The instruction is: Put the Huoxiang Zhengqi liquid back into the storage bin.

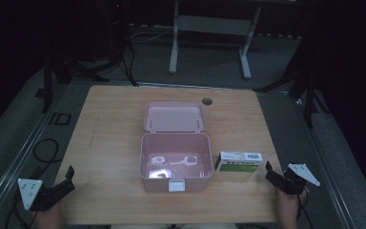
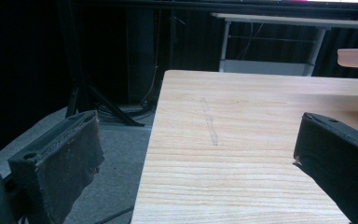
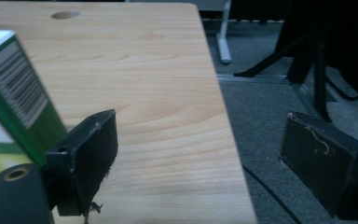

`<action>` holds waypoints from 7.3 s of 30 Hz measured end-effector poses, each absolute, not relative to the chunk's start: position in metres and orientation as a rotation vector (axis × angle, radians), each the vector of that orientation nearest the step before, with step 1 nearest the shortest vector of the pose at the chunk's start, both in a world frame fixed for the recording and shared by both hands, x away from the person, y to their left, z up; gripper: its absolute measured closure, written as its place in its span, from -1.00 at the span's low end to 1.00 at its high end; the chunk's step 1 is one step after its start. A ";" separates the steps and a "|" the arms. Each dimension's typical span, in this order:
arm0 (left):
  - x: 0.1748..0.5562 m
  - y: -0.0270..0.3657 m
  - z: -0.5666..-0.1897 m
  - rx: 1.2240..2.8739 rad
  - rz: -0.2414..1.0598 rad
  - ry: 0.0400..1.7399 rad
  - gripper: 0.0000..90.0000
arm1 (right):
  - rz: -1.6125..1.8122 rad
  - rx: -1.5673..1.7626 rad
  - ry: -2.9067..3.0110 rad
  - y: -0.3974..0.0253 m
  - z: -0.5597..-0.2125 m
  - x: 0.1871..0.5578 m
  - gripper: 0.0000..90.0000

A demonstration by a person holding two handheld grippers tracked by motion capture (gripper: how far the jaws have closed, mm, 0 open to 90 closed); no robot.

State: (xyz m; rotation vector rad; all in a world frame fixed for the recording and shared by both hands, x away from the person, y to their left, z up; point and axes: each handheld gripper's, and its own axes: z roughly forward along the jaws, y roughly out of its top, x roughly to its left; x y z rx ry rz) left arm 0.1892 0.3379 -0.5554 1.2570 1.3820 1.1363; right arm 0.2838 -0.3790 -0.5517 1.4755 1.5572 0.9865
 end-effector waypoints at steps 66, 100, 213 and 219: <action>0.187 0.342 -0.555 1.249 1.126 1.383 -0.98 | 0.085 0.564 3.128 -0.317 -0.506 0.298 -0.67; 0.188 0.342 -0.556 1.252 1.119 1.379 -0.98 | -0.104 -0.091 3.178 -0.230 -0.466 0.298 -0.67; 0.189 0.342 -0.557 1.261 1.101 1.377 -0.98 | -0.190 0.076 3.159 -0.215 -0.413 0.372 0.37; 0.189 0.342 -0.557 1.261 1.101 1.379 -0.98 | -0.189 0.050 3.143 -0.213 -0.398 0.365 0.37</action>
